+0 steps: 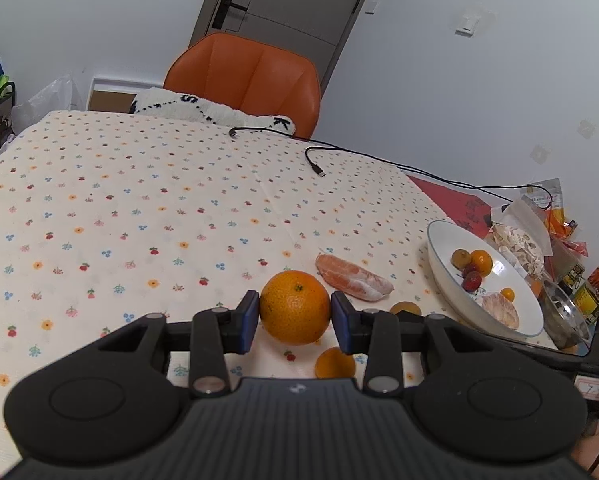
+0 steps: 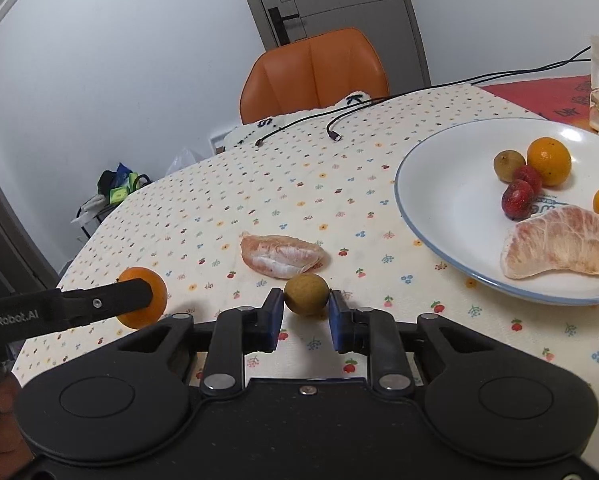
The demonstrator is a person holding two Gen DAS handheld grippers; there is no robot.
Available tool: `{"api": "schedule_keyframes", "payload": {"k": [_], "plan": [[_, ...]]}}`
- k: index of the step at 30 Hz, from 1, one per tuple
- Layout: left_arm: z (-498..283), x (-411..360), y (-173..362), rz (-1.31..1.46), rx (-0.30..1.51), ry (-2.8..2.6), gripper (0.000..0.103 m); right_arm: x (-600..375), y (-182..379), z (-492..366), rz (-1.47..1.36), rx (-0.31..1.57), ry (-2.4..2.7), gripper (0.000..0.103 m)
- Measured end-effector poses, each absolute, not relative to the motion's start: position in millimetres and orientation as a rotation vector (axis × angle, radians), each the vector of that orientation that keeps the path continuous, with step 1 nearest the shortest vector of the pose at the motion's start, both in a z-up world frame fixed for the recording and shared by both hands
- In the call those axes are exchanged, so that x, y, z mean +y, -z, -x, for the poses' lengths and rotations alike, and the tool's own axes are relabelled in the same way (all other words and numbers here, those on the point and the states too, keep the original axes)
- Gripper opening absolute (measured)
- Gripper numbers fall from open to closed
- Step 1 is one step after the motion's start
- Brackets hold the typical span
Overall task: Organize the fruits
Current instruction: 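Grasp the large orange with the left tool while the right tool grasps a brown round fruit, then carry the large orange and brown fruit onto the white plate and release both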
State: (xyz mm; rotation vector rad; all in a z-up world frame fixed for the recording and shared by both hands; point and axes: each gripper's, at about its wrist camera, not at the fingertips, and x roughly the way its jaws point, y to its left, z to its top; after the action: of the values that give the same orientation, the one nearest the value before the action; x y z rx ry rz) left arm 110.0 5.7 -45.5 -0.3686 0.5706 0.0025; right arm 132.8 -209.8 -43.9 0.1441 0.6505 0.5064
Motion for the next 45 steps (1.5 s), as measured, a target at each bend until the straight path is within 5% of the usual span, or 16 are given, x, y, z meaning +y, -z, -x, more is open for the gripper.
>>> {"api": "schedule_keyframes", "payload": {"k": [45], "plan": [[-154.6, -100.5, 13.7, 0.248, 0.534, 0.163, 0.037, -329.1, 13.1, -111.4, -0.264, 0.484, -0.366, 0.022]]}}
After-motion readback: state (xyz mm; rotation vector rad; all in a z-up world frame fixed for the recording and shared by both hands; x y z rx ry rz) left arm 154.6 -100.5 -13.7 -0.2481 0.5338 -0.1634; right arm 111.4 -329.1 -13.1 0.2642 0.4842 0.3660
